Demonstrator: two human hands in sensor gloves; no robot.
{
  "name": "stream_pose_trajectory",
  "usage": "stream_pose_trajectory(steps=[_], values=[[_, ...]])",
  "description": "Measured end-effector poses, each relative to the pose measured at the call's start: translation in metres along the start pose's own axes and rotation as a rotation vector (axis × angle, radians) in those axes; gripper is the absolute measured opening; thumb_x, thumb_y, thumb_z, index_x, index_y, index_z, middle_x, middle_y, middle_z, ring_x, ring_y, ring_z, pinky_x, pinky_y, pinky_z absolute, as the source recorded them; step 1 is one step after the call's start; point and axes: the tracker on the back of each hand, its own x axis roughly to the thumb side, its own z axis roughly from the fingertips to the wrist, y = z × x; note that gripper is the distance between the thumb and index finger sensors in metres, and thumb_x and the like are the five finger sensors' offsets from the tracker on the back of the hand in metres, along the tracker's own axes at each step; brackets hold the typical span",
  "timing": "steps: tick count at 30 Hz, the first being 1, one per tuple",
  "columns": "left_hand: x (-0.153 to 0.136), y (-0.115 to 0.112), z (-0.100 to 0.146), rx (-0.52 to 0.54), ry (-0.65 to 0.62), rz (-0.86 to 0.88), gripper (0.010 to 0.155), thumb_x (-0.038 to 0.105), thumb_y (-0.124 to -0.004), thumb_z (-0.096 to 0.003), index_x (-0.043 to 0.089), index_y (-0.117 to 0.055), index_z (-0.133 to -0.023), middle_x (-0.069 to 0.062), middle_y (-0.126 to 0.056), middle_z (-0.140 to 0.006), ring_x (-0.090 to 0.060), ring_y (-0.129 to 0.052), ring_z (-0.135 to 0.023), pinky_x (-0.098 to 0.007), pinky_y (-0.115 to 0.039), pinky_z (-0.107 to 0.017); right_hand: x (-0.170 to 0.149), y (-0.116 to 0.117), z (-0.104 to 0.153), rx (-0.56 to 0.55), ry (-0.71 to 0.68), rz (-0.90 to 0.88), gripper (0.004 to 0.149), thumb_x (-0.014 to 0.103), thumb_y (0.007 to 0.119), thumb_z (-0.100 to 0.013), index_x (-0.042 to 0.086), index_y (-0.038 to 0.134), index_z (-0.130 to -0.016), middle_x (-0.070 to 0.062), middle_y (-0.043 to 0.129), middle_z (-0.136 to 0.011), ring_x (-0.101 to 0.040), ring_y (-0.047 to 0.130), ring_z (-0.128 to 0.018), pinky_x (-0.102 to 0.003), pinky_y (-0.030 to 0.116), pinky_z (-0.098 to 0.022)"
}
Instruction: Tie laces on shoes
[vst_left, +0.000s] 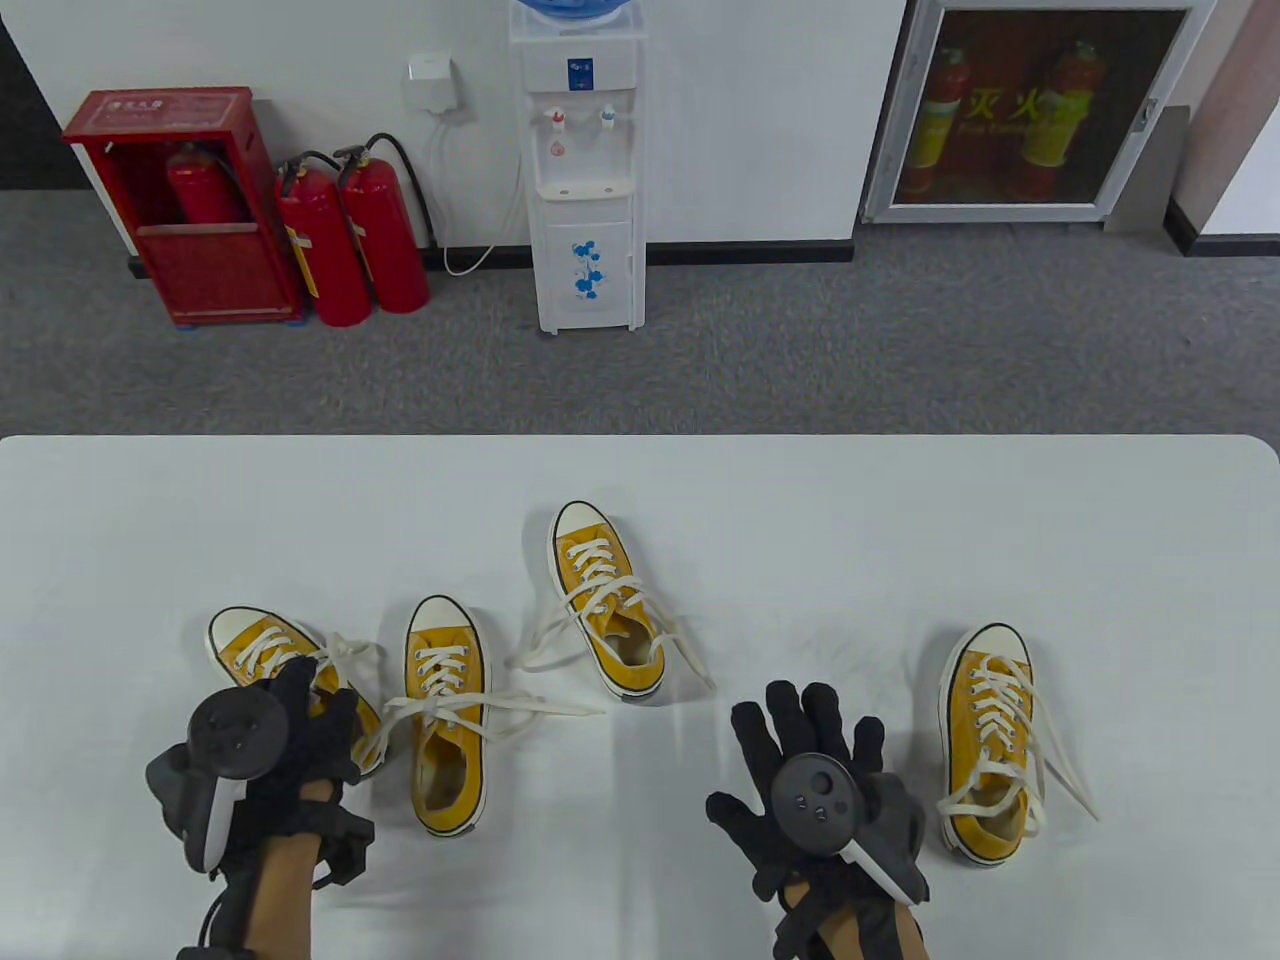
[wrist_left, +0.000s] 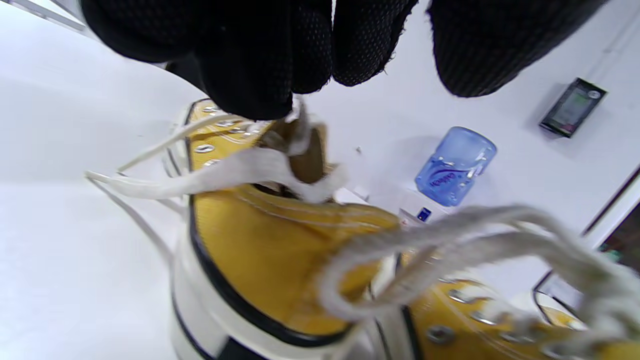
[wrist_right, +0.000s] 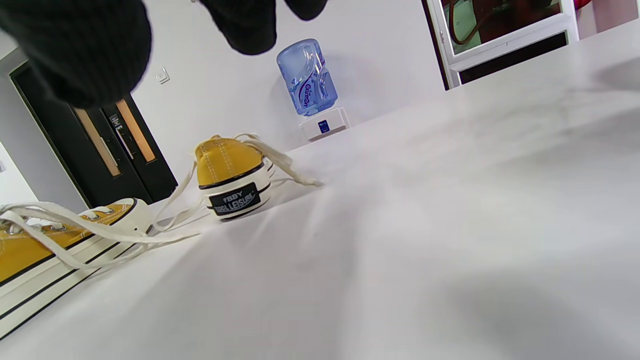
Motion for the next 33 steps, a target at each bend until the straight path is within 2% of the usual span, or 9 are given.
stream_pose_trajectory(steps=[4, 9, 14, 18, 25, 33], values=[[-0.013, -0.005, -0.006, 0.006, 0.066, -0.014, 0.072, 0.056, -0.081, -0.0478, 0.025, -0.059, -0.109, -0.012, -0.067, -0.104, -0.030, -0.094, -0.061, -0.053, -0.077, -0.052, 0.000, 0.000, 0.000, 0.001, -0.001, 0.000, 0.087, 0.063, 0.077, -0.038, 0.030, 0.044, -0.111, 0.002, 0.017, -0.119, -0.039, 0.012, -0.113, -0.073, 0.005, -0.071], [-0.029, -0.018, -0.012, -0.056, 0.134, -0.010, 0.077, 0.057, -0.081, -0.0472, 0.025, -0.052, -0.111, -0.012, -0.065, -0.104, -0.028, -0.095, -0.060, -0.052, -0.078, -0.051, 0.000, 0.000, 0.000, 0.004, -0.002, 0.001, 0.087, 0.063, 0.077, -0.038, 0.030, 0.044, -0.111, 0.002, 0.017, -0.119, -0.039, 0.012, -0.113, -0.073, 0.005, -0.071], [-0.044, -0.031, -0.017, -0.091, 0.198, -0.009, 0.078, 0.057, -0.081, -0.0469, 0.023, -0.050, -0.111, -0.011, -0.069, -0.101, -0.026, -0.097, -0.059, -0.050, -0.080, -0.050, 0.000, 0.000, 0.000, 0.007, -0.001, 0.004, 0.087, 0.063, 0.077, -0.038, 0.030, 0.044, -0.111, 0.002, 0.017, -0.119, -0.039, 0.012, -0.113, -0.073, 0.006, -0.071], [-0.050, -0.035, -0.019, -0.110, 0.224, 0.074, 0.077, 0.055, -0.081, -0.0476, 0.024, -0.048, -0.110, -0.009, -0.075, -0.097, -0.026, -0.100, -0.056, -0.048, -0.083, -0.048, 0.000, 0.001, 0.000, 0.011, 0.001, 0.004, 0.087, 0.063, 0.077, -0.038, 0.030, 0.044, -0.111, 0.002, 0.017, -0.119, -0.039, 0.013, -0.113, -0.073, 0.006, -0.071], [-0.051, -0.033, -0.019, -0.085, 0.242, 0.058, 0.071, 0.053, -0.081, -0.0476, 0.025, -0.053, -0.107, -0.006, -0.085, -0.089, -0.020, -0.107, -0.050, -0.045, -0.089, -0.041, 0.000, 0.002, 0.000, 0.021, 0.002, 0.010, 0.087, 0.063, 0.077, -0.038, 0.029, 0.044, -0.111, 0.002, 0.018, -0.119, -0.039, 0.012, -0.113, -0.073, 0.006, -0.070], [-0.053, -0.033, -0.020, -0.030, 0.256, 0.051, 0.065, 0.046, -0.081, -0.0473, 0.022, -0.060, -0.104, -0.005, -0.093, -0.077, -0.014, -0.111, -0.035, -0.040, -0.094, -0.032, 0.001, 0.003, -0.001, 0.026, 0.004, 0.018, 0.086, 0.063, 0.077, -0.038, 0.029, 0.044, -0.111, 0.002, 0.018, -0.118, -0.039, 0.013, -0.113, -0.073, 0.006, -0.070]])
